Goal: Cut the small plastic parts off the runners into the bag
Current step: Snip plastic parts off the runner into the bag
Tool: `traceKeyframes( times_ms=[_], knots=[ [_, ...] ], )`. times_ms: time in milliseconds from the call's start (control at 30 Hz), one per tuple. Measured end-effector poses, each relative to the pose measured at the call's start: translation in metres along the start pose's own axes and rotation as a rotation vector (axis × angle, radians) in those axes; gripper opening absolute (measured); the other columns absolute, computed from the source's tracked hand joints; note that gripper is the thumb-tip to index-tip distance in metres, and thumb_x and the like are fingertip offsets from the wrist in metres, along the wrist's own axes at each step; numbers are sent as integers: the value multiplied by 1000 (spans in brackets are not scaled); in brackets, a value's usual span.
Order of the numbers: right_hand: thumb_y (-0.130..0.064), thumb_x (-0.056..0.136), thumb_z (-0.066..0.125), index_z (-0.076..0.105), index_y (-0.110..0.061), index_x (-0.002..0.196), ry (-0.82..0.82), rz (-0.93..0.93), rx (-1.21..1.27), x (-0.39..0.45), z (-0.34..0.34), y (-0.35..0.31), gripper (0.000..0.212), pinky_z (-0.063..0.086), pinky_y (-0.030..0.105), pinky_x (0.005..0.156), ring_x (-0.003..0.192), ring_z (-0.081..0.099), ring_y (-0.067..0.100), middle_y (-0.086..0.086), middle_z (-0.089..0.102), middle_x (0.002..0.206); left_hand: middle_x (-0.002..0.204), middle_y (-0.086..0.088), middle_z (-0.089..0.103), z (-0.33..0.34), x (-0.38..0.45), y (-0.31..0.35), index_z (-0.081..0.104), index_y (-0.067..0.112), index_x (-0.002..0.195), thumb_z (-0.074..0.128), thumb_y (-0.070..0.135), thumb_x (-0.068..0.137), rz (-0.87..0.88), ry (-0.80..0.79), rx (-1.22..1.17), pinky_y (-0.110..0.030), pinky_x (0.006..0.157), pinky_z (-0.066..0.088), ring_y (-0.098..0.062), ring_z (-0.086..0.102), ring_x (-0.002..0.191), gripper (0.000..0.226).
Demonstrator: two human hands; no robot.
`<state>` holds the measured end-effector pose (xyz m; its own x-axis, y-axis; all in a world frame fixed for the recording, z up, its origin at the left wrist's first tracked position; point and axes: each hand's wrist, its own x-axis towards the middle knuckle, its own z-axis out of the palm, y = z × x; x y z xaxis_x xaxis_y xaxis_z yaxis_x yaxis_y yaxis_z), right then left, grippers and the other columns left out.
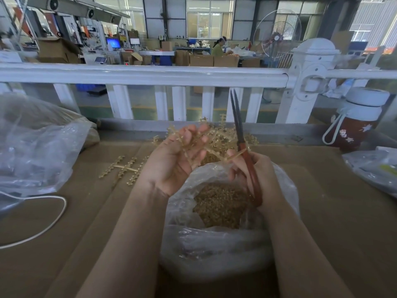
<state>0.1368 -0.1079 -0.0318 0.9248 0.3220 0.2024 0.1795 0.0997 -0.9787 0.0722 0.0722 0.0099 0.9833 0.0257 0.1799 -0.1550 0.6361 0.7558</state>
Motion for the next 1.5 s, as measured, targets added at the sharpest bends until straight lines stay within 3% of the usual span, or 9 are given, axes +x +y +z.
traceKeyframes(
  times_ms=[133,667,833,967,1033,1133,1233,1367,1500],
  knots=[
    [-41,90,72,72,-6,86,-20,-55,139,-2,-6,1,35,26,22,37,35,39,10,15,64,62,116,0,71,-2,-3,-3,71,20,87,55,16,91,-20,-42,4,-24,71,59,-10,71,89,17],
    [-40,88,68,70,-1,100,-77,-66,144,-1,-13,0,42,34,22,42,43,35,14,9,70,74,111,-7,72,-9,-5,-5,70,21,92,60,14,86,-116,-25,39,-25,69,58,-15,72,90,14],
    [-17,89,71,69,-8,88,-81,-22,169,1,-10,-1,9,29,22,40,41,36,12,9,71,72,106,-8,74,-9,-3,-7,68,18,103,53,17,93,-120,-14,30,-27,74,59,-17,73,93,18],
    [-11,93,68,68,-8,88,-46,-1,185,3,-10,0,6,29,21,39,41,36,11,10,71,74,115,-15,72,-10,-2,-5,59,5,124,30,40,106,-144,14,-18,-33,84,58,-23,71,105,49],
    [-12,94,67,67,-8,89,-34,1,185,3,-11,1,6,30,20,39,41,37,9,9,71,74,118,-17,70,-10,-3,-3,58,2,124,35,48,101,-143,16,-15,-36,89,57,-26,69,109,57],
    [-15,93,69,68,-7,91,-42,-18,184,4,-10,2,8,31,20,39,40,36,8,9,72,75,106,-13,74,-8,-5,-3,64,2,112,54,24,91,-108,17,58,-31,81,61,-21,73,95,32],
    [-28,82,73,69,-1,95,-69,-45,205,4,-10,3,30,29,20,37,38,35,9,11,72,78,87,-8,75,-13,-5,5,63,2,110,54,6,90,-17,152,106,-27,73,61,-15,74,77,23],
    [-35,81,73,67,8,102,-58,-89,179,3,-14,3,48,29,21,38,38,36,10,11,72,78,90,-3,72,-41,-12,32,59,8,121,51,11,100,161,449,-21,-22,69,59,-10,70,73,23],
    [-32,86,72,65,10,102,-47,-85,180,3,-14,4,45,31,20,39,40,36,10,9,71,75,91,-1,70,-71,-20,43,61,13,107,50,8,101,257,717,-48,-23,69,58,-7,71,69,13]
  ],
)
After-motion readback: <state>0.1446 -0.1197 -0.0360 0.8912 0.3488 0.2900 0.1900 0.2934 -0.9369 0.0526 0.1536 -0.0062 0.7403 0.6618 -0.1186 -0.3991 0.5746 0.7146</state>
